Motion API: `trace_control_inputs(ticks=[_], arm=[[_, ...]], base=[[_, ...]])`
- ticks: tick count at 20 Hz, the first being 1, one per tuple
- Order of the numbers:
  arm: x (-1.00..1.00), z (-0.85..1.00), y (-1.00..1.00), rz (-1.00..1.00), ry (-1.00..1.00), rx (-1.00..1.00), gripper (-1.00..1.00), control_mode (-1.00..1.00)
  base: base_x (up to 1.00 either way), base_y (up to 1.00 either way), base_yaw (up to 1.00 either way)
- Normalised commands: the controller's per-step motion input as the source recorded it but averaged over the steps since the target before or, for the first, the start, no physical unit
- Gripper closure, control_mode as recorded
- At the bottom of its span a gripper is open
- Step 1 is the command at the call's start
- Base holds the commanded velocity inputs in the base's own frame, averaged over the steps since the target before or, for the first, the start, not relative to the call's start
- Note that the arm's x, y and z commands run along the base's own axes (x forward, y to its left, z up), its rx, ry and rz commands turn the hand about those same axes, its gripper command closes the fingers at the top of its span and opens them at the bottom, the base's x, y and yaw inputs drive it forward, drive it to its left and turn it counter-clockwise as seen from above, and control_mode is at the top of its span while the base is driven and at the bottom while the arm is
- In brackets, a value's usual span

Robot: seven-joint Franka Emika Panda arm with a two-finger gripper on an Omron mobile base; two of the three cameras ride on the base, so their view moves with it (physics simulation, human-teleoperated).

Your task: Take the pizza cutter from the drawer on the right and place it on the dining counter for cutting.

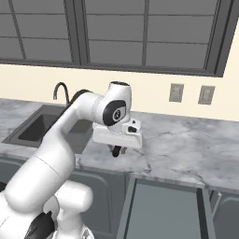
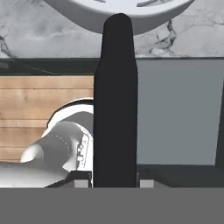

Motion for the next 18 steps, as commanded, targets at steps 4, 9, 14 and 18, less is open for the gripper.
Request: trace_control_inputs(ticks=[4,9,14,18], arm=[[0.12,0.06,1.00,-0.13,0.00,-0.10,1.00,-1.00],[0.30,0.13,0.95,-0.14,0.02,-0.14,1.00,-1.00],[0.44,0.22,0.77,-0.16,0.08,-0.08,1.00,-1.00],[0.35,0.00,0.10,-0.11,0.07,-0.01,1.00,-1.00]], base=[[0.00,0.00,0.00],[0.00,0.00,0.00],[0.00,0.00,0.00],[0.00,0.00,0.00]])
